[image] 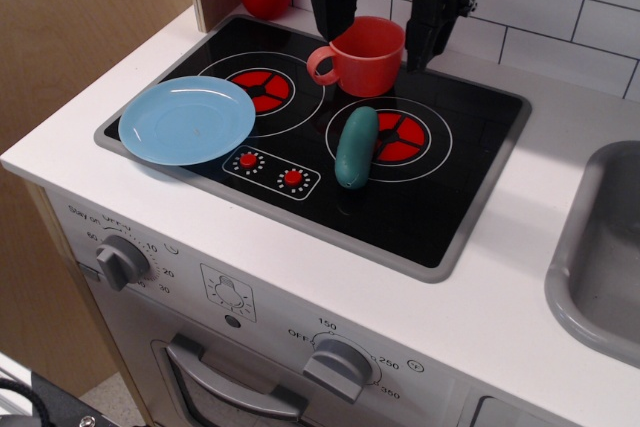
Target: Put cup on plate
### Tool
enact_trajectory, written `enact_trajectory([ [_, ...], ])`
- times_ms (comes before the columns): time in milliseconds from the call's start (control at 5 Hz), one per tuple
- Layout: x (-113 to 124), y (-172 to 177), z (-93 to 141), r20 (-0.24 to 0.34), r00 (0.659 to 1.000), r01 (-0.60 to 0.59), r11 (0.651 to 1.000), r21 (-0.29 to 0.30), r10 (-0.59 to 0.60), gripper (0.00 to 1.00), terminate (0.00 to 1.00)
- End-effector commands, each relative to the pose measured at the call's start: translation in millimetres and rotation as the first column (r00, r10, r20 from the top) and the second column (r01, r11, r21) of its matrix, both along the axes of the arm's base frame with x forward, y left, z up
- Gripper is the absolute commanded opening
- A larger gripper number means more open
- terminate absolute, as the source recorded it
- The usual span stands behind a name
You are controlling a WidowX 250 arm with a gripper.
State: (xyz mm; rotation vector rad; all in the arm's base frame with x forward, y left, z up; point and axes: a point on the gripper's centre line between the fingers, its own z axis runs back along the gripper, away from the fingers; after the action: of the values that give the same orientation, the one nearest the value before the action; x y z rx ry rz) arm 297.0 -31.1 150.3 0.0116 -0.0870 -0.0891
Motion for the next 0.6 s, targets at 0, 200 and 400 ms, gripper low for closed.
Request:
enact_trajectory([
  [0, 0, 0, 0, 0.0, 1.0, 0.0, 1.0, 0.0, 0.0, 1.0, 0.0],
  [200, 5, 36, 3, 0.031, 0.992, 0.12, 0.991, 0.054, -0.122, 1.0, 0.0],
  [400, 9, 70, 9, 0.075, 0.984, 0.157, 0.987, 0.044, -0.16, 1.0, 0.0],
])
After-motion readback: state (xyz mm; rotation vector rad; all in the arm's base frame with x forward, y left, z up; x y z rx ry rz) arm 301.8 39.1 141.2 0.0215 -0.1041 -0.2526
